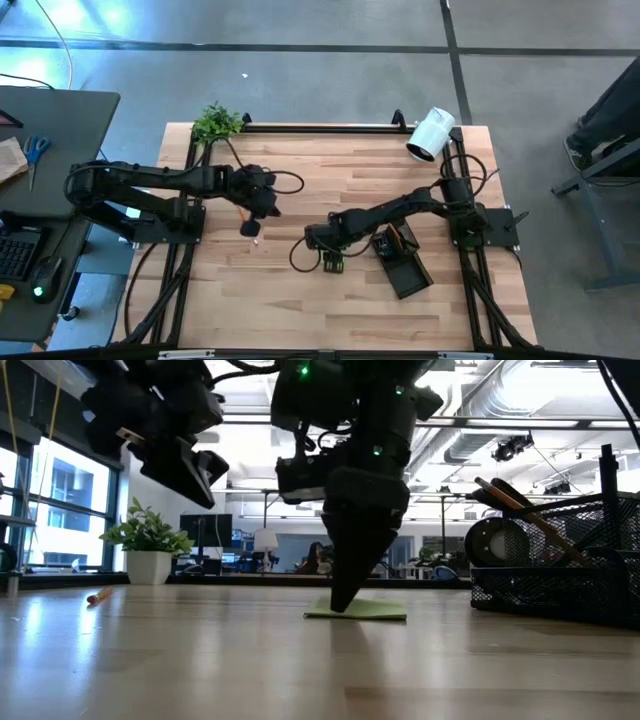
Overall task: Pick and place office supplies into organizer
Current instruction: Put the green sticky notes into the black desk organizer
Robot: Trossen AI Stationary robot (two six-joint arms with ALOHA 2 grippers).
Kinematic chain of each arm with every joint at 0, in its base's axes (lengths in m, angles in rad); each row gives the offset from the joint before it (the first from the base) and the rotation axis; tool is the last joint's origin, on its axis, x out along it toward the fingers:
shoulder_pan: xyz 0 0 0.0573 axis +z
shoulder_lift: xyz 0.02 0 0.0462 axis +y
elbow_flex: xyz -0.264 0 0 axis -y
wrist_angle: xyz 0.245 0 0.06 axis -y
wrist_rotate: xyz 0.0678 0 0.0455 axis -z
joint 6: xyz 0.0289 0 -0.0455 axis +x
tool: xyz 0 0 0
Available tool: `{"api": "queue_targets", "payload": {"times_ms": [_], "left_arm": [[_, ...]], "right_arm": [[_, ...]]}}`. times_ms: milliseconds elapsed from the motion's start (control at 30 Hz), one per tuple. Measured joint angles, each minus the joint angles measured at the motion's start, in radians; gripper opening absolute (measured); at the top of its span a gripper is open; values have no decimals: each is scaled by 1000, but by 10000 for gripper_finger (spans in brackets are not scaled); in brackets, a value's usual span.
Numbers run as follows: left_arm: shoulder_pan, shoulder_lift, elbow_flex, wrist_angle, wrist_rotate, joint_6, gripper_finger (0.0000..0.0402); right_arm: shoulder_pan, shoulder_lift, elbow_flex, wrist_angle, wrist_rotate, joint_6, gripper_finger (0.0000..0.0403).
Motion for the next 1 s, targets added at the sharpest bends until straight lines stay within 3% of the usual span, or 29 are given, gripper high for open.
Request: {"api": "queue_targets", "payload": {"times_ms": [233, 633, 800, 1000], "left_arm": [[0, 0, 0, -34, -41, -2, 16], [0, 0, 0, -35, -47, -1, 17], [0, 0, 0, -39, -47, -1, 17], [0, 0, 0, -48, -47, -1, 17]], "right_arm": [[23, 3, 25, -34, 4, -3, 149], [37, 10, 239, -373, -82, 48, 29], [96, 8, 297, -506, -162, 129, 7], [210, 6, 320, -623, -198, 322, 15]]}}
